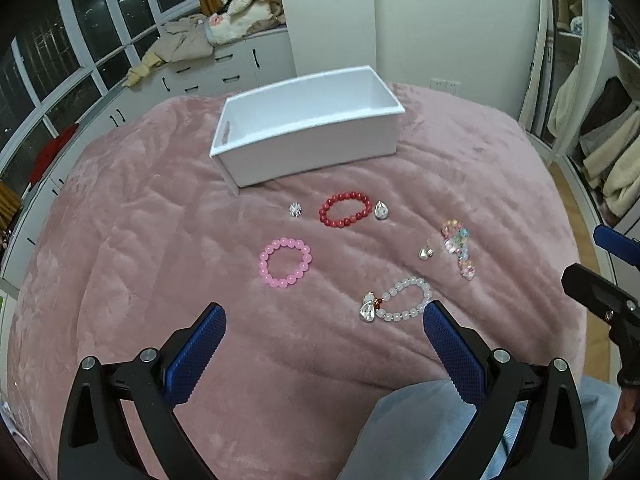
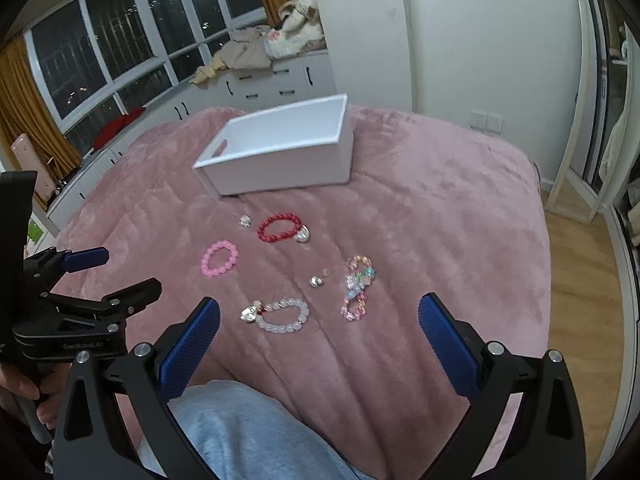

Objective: Organize jewelry
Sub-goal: 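Grasp the clear crystal bracelet with left tool while right tool grasps the pastel bracelet, then carry both bracelets into the white box and open both tools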

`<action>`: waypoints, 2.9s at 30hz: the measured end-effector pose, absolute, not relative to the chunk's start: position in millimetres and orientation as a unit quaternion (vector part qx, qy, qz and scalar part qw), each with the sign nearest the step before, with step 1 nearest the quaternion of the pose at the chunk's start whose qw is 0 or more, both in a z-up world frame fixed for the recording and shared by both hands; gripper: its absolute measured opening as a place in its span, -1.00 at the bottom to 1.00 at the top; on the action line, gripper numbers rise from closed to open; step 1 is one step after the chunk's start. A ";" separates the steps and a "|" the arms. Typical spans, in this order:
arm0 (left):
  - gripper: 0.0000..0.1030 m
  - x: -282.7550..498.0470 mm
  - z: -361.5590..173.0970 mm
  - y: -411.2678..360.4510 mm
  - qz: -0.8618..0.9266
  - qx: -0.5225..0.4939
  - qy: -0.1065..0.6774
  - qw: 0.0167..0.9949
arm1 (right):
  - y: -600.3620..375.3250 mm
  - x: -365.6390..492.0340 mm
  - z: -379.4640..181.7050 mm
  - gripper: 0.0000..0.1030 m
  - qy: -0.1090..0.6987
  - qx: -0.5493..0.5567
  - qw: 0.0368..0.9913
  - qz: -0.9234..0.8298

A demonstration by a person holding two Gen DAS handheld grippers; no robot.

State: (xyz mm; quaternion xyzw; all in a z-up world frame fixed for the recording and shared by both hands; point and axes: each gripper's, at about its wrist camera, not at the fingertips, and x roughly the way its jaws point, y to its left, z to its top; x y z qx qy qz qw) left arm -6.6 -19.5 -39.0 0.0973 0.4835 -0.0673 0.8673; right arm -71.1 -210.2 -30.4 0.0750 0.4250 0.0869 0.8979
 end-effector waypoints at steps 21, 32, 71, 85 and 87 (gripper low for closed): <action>0.33 70.0 -195.8 -52.6 -0.216 0.122 0.598 0.762 | -232.0 24.5 -168.8 0.51 0.512 0.134 0.842 0.109; -0.54 77.0 -213.8 -63.3 -0.231 0.124 0.604 0.753 | -241.4 36.6 -185.6 -0.74 0.495 0.154 0.848 0.110; -0.59 106.1 -3.2 -2.6 -0.148 0.085 0.461 0.871 | -227.1 48.9 7.1 -0.78 0.343 0.127 0.919 0.147; -0.58 226.1 -4.6 12.6 -0.082 0.053 0.448 0.889 | -194.0 180.1 -14.6 -0.78 0.336 0.113 0.914 0.196; -0.58 248.8 -16.7 14.9 -0.072 0.047 0.455 0.887 | -184.0 199.2 -28.1 -0.78 0.343 0.109 0.911 0.203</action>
